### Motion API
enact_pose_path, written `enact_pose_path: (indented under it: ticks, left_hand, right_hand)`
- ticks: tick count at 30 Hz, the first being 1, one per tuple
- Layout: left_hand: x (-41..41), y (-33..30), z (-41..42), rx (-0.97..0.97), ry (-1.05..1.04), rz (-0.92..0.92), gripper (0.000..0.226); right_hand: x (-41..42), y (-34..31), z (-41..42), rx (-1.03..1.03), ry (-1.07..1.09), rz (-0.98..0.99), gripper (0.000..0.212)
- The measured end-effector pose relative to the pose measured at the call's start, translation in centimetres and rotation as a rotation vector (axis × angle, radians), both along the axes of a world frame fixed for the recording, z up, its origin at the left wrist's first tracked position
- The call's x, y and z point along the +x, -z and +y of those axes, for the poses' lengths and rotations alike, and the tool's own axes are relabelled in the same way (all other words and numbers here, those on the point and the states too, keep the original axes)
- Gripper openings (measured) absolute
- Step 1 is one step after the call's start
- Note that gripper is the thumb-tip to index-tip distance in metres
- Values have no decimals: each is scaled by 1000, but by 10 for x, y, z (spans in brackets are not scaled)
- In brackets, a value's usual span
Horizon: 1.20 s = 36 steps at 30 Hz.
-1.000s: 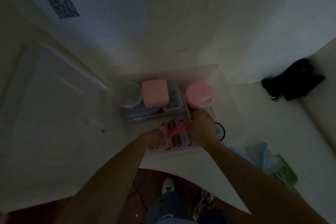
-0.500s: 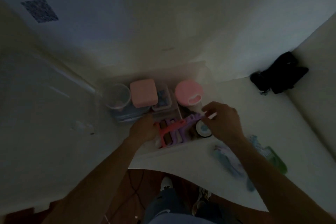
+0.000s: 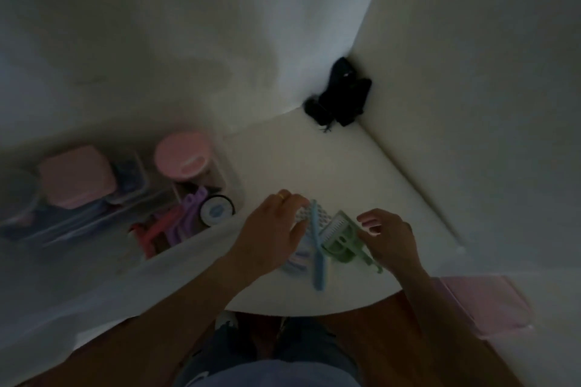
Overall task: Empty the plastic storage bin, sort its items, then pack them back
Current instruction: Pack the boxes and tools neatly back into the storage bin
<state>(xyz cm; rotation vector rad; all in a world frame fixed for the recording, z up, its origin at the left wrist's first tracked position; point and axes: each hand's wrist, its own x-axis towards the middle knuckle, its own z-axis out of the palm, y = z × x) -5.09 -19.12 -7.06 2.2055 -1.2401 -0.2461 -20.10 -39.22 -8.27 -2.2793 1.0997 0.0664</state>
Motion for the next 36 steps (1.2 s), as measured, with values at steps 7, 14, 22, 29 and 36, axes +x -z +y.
enact_pose_path:
  ticks: [7, 14, 22, 29, 36]
  left_hand:
    - [-51, 93, -65, 355, -28, 260, 44]
    - [-61, 126, -86, 578, -62, 239, 49]
    - [-48, 77, -89, 150, -224, 481, 23]
    - [15, -42, -19, -447, -576, 922, 21]
    - [81, -107, 142, -540, -781, 756, 30]
  right_hand:
    - [-41, 96, -26, 56, -69, 329, 56]
    - [-49, 126, -41, -82, -141, 304, 19]
    - [-55, 44, -80, -220, -96, 9, 12]
    - [43, -88, -24, -230, -558, -359, 20]
    - [175, -138, 112, -74, -886, -496, 30]
